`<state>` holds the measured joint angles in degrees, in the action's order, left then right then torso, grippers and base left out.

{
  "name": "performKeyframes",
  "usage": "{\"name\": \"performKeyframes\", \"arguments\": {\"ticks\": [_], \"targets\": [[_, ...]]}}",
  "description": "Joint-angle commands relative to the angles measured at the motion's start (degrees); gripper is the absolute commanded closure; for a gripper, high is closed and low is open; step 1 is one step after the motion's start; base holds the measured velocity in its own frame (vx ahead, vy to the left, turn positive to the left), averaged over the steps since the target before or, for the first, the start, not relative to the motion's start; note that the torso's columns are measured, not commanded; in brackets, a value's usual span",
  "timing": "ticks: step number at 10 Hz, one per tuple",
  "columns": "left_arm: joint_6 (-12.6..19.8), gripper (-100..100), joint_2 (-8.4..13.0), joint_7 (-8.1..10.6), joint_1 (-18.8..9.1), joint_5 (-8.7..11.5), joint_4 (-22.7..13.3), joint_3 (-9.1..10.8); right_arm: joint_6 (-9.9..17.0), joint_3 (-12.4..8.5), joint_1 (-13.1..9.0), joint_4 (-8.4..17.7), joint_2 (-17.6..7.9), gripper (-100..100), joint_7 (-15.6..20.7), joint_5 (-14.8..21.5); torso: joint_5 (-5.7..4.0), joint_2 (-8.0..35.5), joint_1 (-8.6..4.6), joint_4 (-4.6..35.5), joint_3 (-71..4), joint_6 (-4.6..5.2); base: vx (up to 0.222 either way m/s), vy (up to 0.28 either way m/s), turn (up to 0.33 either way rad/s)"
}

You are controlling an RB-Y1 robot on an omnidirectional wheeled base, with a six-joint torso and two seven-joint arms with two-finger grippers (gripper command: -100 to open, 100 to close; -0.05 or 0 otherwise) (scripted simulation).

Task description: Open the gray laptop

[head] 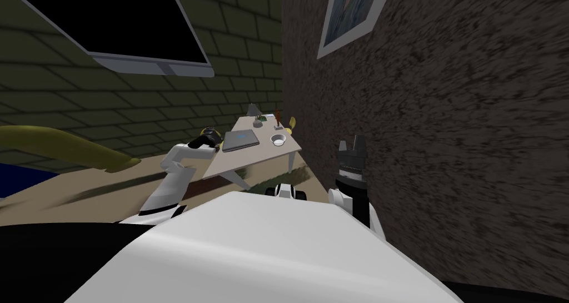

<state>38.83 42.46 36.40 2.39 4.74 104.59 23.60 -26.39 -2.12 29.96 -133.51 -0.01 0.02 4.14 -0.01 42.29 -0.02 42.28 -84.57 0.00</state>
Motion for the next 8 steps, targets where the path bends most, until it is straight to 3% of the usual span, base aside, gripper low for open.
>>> {"name": "performKeyframes", "arguments": {"ticks": [1,3,4,8], "targets": [[3.0,-100,1.7,1.0,0.6,0.9,2.6,0.46,0.0,0.0,0.0,0.0,0.0,0,0.0,0.0,0.0,0.0,0.01,0.0,0.0,0.0,0.001,0.011,-0.018],[3.3,-100,2.0,1.09,0.7,1.1,2.9,0.54,0.0,0.0,0.0,0.0,0.0,0,0.0,0.0,0.01,0.0,0.02,0.0,0.0,0.0,0.002,0.008,-0.011],[3.5,0,2.1,1.17,0.7,1.1,3.0,0.56,0.0,0.0,0.0,0.0,0.0,0,0.0,0.0,0.01,0.0,0.01,0.0,0.0,0.0,0.0,0.0,0.0],[3.5,0,2.1,1.17,0.7,1.1,3.0,0.55,0.0,0.0,0.0,0.0,0.0,0,0.0,0.0,0.01,0.0,0.02,0.0,0.0,0.0,0.0,0.0,0.0]]}}
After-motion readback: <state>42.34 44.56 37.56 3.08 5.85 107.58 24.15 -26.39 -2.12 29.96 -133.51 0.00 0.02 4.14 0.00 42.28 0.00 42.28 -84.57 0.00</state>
